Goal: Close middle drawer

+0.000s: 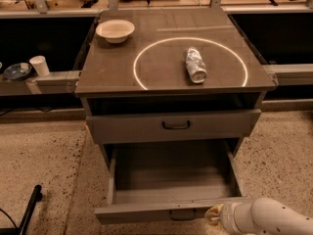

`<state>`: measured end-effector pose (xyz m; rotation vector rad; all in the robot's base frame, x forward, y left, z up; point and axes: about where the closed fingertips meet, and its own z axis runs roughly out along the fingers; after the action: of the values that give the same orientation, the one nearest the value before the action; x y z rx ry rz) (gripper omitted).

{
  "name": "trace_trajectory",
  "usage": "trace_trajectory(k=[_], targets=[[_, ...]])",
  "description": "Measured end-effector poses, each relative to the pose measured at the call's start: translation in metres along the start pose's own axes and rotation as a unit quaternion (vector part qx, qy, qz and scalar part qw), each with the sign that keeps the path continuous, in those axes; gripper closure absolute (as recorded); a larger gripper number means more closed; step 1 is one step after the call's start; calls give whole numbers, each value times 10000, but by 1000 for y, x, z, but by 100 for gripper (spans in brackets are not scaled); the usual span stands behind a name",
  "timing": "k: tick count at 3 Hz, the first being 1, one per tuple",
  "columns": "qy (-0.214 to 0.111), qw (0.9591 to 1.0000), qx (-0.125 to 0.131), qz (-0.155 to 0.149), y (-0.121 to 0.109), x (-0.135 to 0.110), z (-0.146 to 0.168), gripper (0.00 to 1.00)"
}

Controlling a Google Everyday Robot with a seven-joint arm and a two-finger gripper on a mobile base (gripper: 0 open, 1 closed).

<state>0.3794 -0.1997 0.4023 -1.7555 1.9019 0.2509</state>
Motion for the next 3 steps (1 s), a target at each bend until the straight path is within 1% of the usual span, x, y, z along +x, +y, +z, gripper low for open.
trace_trajectory(k=[1, 2, 3], targets=[[-301, 9995, 60, 34, -8, -6, 11, 31], [-374, 9993, 60, 71, -9, -6, 15, 8], [-561, 9980, 167, 222, -10, -4, 21, 0]])
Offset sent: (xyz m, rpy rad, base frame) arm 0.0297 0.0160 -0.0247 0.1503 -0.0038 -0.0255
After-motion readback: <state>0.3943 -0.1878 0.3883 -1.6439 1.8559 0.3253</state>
